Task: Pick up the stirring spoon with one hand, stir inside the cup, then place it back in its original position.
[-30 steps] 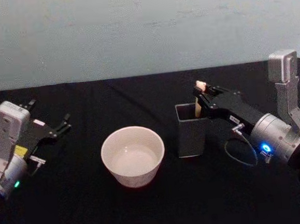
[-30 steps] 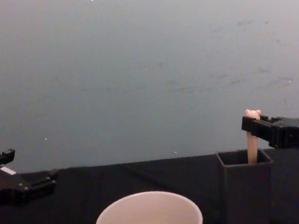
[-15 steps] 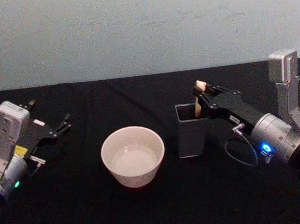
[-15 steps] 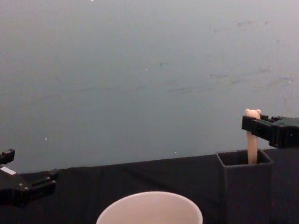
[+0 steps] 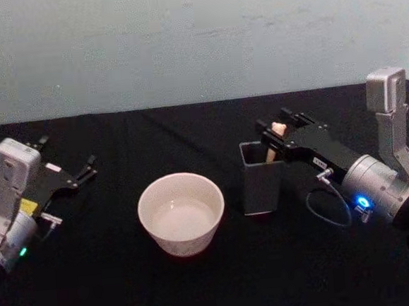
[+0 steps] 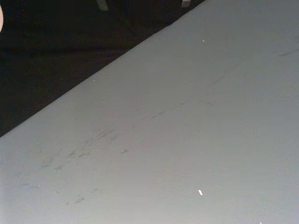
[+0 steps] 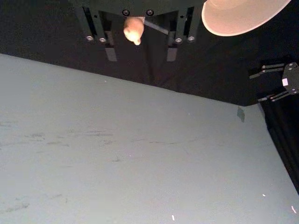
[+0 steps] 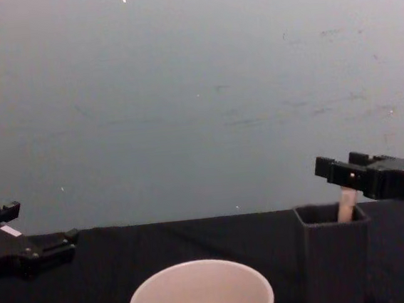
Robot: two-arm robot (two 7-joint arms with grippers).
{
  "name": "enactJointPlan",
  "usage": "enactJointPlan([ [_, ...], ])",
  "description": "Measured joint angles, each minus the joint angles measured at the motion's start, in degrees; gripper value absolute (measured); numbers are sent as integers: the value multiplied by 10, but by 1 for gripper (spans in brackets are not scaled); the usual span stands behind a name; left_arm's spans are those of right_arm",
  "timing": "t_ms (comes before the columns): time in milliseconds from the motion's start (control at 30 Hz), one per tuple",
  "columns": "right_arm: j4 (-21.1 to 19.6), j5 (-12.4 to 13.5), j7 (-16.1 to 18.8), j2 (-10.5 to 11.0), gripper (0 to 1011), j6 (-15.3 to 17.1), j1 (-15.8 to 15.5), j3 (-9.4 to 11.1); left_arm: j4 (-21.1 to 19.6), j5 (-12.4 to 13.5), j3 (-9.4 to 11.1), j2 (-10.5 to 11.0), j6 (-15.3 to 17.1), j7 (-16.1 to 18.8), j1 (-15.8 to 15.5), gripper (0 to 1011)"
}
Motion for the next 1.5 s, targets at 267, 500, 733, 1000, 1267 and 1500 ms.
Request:
enactJointPlan([
  [267, 0, 0, 0, 0, 853, 0, 0, 0, 0, 0, 0, 0, 0, 0, 0, 1001],
  [500, 0, 0, 0, 0, 1003, 0, 0, 0, 0, 0, 0, 0, 0, 0, 0, 1001],
  [733, 0, 0, 0, 0, 1000, 0, 0, 0, 0, 0, 0, 0, 0, 0, 0, 1001],
  [1000, -4, -23, -12, -2, 1000, -18, 1, -1, 0, 0, 0, 0, 0, 0, 0, 1001],
  [1267, -14, -107, -98, -31, 1000, -94, 0, 24, 0, 0, 0, 0, 0, 0, 0, 1001],
  [1500, 5, -166, -170, -48, 1000, -94, -3, 39, 0, 0, 0, 0, 0, 0, 0, 1001],
])
